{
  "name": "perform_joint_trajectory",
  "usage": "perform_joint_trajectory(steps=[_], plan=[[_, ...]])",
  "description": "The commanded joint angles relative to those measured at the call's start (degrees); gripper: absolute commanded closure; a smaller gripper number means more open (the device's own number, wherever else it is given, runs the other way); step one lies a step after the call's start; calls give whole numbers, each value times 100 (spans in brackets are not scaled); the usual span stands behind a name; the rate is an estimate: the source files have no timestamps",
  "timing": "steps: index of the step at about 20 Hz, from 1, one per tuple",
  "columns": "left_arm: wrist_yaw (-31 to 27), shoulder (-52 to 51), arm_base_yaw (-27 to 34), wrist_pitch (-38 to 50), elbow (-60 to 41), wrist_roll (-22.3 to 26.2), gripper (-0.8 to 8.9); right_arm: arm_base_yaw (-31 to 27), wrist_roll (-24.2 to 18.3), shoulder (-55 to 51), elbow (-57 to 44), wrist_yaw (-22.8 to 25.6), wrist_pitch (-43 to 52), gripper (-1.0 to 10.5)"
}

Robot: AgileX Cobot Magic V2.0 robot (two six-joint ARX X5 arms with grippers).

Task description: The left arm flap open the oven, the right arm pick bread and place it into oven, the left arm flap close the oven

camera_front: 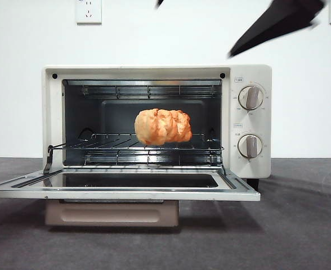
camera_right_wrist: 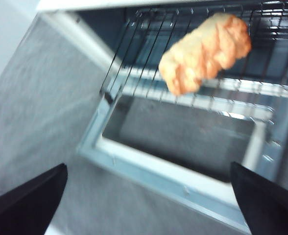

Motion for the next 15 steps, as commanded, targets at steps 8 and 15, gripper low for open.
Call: perform_joint_trajectory(steps=[8,15], plan=[[1250,223,710,968,-660,-1635,804,42,-944,-1539,39,-538,-1692,672],[1987,1198,1602,1298,-807,-1655,804,42,-1174,-2225,39,-542,-2527,853]])
